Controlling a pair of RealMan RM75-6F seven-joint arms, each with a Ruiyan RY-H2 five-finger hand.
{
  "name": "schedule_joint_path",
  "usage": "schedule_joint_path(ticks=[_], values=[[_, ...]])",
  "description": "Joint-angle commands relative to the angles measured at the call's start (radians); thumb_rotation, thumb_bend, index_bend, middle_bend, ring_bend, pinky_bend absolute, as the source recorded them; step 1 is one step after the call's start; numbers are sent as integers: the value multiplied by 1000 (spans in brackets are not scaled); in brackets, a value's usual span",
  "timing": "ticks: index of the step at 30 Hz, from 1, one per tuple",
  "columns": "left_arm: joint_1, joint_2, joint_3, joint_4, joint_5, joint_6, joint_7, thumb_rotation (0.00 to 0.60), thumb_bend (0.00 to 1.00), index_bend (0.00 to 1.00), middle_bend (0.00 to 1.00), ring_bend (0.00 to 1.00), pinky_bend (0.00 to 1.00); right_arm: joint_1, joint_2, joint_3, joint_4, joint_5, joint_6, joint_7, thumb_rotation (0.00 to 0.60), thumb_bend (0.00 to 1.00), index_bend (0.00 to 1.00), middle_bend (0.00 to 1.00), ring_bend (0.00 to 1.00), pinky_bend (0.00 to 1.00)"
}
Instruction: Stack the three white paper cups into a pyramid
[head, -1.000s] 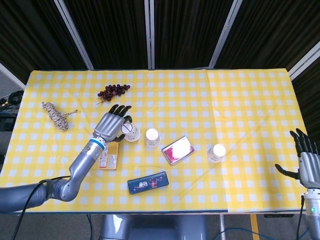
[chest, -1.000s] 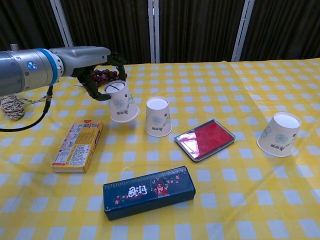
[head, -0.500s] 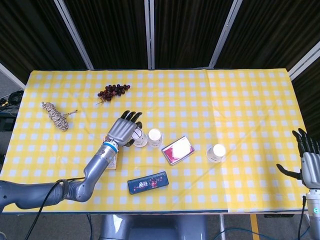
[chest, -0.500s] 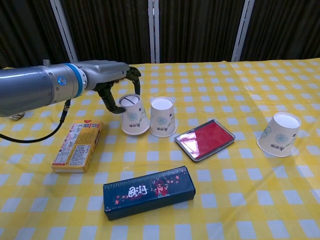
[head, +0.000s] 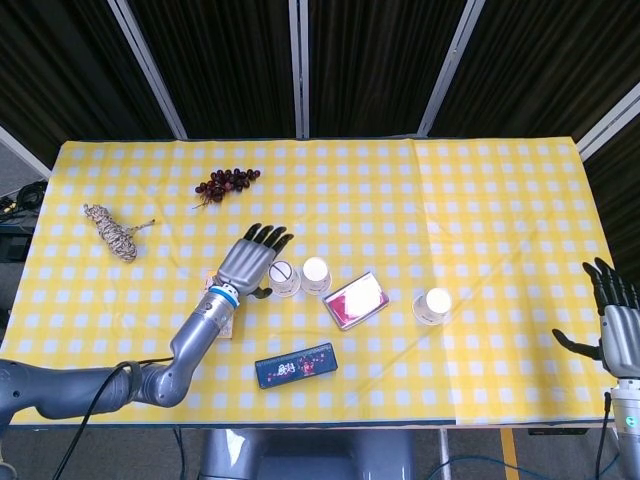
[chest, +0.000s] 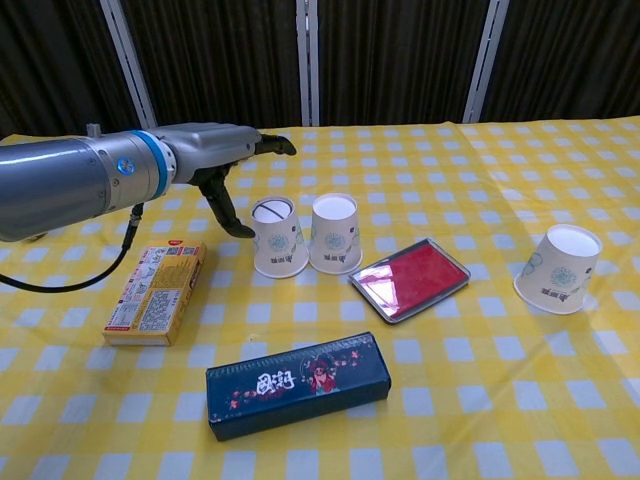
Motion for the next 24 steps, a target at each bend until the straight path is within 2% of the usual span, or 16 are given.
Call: schedule_joint_path(ticks=[1, 3, 7, 14, 19, 24], values=[[31, 28, 5, -32, 41, 34, -37, 600, 223, 28, 0, 0, 0, 1, -1, 1, 2, 2, -1, -3, 600, 36, 28, 0, 0, 0], [56, 50, 12, -59, 73, 61, -64, 600, 223, 26, 0, 0, 0, 1, -3, 1, 5, 6, -3, -7, 600, 36, 28, 0, 0, 0], [169, 135, 54, -147, 213, 194, -161, 600, 223, 8, 0, 0, 0, 4, -8, 2, 11, 20, -16, -25, 600, 36, 30, 0, 0, 0], [365, 249, 165, -193, 415, 414, -272, 600, 216, 0, 0, 0, 0, 20, -16, 7, -15, 30, -35, -65, 600, 36, 65, 0, 0, 0], [484, 319, 227, -220, 506, 511, -368, 600, 202, 0, 0, 0, 0, 59, -4, 11, -81, -8, -55, -113, 600, 37, 129, 0, 0, 0], [552, 362, 259, -236, 561, 561, -363, 600, 128, 0, 0, 0, 0, 128, 29, 14, -196, -23, -140, -216, 600, 40, 146, 0, 0, 0]])
